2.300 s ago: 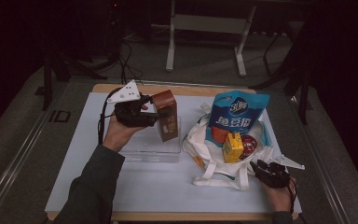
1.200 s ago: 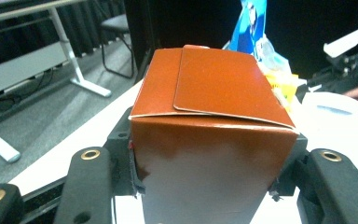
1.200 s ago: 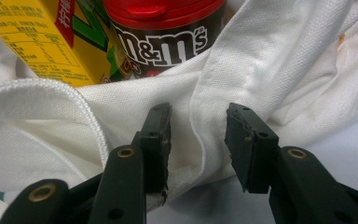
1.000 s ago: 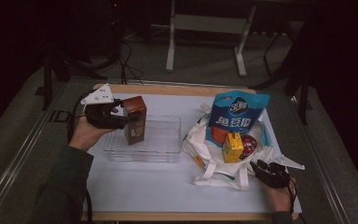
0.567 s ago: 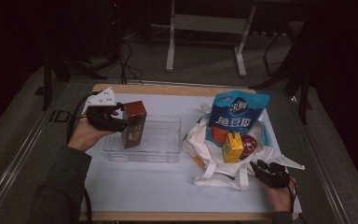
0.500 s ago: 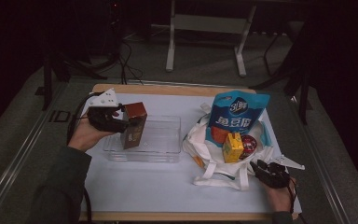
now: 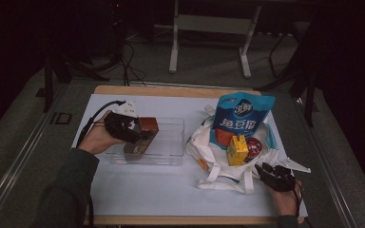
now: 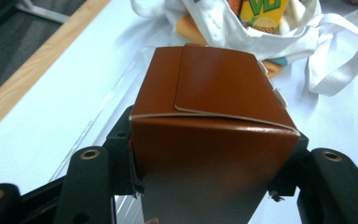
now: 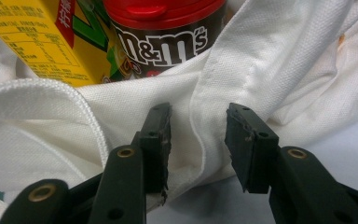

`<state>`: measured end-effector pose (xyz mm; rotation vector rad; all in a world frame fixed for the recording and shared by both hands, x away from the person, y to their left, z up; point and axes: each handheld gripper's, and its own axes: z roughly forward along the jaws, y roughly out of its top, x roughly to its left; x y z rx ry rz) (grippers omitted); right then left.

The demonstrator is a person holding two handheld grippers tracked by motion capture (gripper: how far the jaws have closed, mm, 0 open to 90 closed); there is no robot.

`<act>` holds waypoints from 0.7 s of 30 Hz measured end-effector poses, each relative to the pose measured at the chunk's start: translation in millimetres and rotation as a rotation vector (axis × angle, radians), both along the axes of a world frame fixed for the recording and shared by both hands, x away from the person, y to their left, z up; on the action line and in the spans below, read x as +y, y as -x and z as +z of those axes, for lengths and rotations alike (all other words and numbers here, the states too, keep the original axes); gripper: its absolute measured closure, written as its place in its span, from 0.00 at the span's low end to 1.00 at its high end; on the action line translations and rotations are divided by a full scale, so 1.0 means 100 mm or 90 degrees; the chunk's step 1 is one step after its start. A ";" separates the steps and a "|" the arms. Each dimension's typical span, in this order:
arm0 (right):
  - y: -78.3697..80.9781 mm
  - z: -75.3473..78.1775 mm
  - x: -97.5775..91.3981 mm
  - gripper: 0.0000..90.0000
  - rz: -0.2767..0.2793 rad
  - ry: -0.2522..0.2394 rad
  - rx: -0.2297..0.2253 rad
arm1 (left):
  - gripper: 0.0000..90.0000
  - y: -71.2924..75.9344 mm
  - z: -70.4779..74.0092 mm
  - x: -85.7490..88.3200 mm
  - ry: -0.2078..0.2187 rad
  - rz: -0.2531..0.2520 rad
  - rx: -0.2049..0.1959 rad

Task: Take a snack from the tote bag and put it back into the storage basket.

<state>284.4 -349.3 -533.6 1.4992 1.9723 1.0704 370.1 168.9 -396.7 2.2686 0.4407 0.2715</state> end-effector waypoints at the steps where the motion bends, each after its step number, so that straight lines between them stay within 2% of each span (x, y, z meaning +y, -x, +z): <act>1: 0.00 0.00 0.00 0.67 0.000 0.000 0.000 | 0.47 -0.01 -0.01 -0.02 0.003 0.001 0.001; 3: 0.00 0.00 0.00 0.67 0.000 0.000 0.000 | 0.46 -0.01 -0.01 -0.02 0.003 0.001 0.001; 7: 0.00 0.00 0.00 0.67 0.000 -0.001 0.000 | 0.44 -0.10 -0.08 -0.19 0.032 -0.007 0.028; 10: 0.00 0.00 0.00 0.67 0.000 -0.002 0.000 | 0.43 -0.13 -0.14 -0.29 0.040 -0.017 0.039; 15: 0.00 0.00 -0.01 0.66 0.001 -0.003 0.000 | 0.42 -0.16 -0.21 -0.43 0.036 -0.025 0.049; 16: 0.00 0.00 -0.01 0.66 0.001 -0.004 0.001 | 0.42 -0.17 -0.25 -0.52 0.025 -0.032 0.054; 21: 0.00 0.00 -0.01 0.66 0.001 -0.004 0.001 | 0.40 -0.18 -0.30 -0.60 0.014 -0.039 0.069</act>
